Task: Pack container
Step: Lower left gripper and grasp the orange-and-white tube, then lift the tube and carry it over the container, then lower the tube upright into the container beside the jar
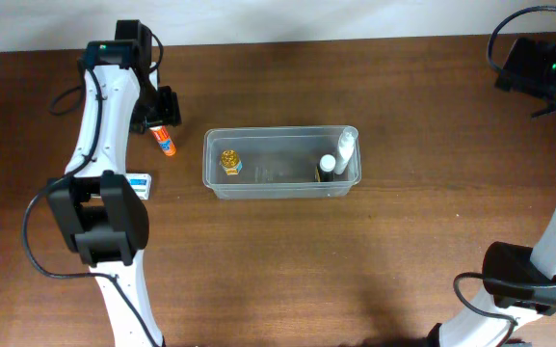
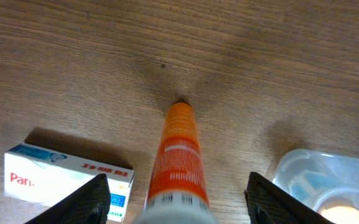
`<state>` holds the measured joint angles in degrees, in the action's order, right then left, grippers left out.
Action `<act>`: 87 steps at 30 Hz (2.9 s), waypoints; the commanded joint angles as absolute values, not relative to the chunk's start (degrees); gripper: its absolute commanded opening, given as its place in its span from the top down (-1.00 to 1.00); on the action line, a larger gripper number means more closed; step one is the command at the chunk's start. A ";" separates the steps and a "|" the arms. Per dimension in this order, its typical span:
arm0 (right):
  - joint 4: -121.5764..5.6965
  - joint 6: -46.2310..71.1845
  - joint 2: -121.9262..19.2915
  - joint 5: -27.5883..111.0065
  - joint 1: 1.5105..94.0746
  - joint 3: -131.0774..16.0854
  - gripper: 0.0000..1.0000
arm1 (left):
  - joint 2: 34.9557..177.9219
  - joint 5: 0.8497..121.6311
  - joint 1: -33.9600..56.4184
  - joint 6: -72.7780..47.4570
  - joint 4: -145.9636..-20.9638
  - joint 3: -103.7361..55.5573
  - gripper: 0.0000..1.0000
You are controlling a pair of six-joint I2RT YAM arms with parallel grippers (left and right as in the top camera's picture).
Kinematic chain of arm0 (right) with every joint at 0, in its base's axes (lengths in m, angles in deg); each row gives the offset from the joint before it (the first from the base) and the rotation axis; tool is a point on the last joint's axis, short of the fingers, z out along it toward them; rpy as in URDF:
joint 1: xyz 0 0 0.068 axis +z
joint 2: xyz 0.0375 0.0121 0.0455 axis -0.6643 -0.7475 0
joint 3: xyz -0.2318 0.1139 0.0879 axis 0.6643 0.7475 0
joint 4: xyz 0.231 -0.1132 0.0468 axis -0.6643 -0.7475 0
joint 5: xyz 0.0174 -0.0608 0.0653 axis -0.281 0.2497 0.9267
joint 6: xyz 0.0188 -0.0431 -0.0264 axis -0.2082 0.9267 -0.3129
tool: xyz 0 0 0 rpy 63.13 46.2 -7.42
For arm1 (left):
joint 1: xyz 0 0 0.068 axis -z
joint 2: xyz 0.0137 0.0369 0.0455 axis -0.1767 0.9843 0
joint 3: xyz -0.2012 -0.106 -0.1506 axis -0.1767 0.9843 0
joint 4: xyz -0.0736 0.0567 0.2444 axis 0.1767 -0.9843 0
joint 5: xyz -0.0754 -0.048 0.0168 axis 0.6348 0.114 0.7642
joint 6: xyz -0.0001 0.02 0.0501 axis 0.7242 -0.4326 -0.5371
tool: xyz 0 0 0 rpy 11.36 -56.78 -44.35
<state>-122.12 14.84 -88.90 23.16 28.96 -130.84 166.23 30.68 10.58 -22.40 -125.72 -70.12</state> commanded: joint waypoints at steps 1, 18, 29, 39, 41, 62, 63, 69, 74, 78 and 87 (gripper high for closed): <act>-122.45 15.23 -87.94 22.46 28.74 -131.75 -0.97 | 167.26 31.30 10.54 -23.53 -125.11 -70.91 -0.30; -122.45 15.23 -87.94 22.46 28.79 -131.75 -0.97 | 167.23 31.30 10.54 -23.53 -125.61 -70.91 0.46; -122.45 15.23 -87.94 22.46 28.85 -131.75 -0.97 | 167.21 30.88 10.54 -23.56 -128.59 -73.84 0.47; -122.45 15.23 -87.94 22.46 28.85 -131.75 -0.97 | 167.21 34.99 11.31 -23.53 -140.56 -91.39 0.47; -122.45 15.23 -87.94 22.46 28.85 -131.75 -0.97 | 167.21 35.43 11.96 -23.53 -142.84 -94.40 0.47; -122.45 15.23 -87.94 22.46 28.85 -131.75 -0.97 | 159.58 34.90 31.74 -26.94 -145.96 -99.63 0.46; -122.45 15.23 -87.94 22.46 28.85 -131.75 -0.97 | 159.56 34.60 32.38 -26.97 -145.96 -99.63 0.46; -122.45 15.23 -87.94 22.46 28.85 -131.75 -0.97 | 159.56 32.54 35.57 -26.94 -145.96 -96.89 0.46; -122.45 15.23 -87.94 22.46 28.85 -131.75 -0.97 | 159.56 32.32 36.03 -26.94 -145.96 -91.45 0.46; -122.45 15.23 -87.94 22.46 28.85 -131.75 -0.97 | 159.58 32.13 36.00 -26.94 -145.42 -86.05 0.46; -122.45 15.23 -87.94 22.46 28.85 -131.75 -0.97 | 159.58 32.15 36.03 -26.92 -137.55 -77.79 0.47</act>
<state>-122.12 14.86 -88.90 23.16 28.96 -130.84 161.09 32.76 35.89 -25.98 -138.93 -79.52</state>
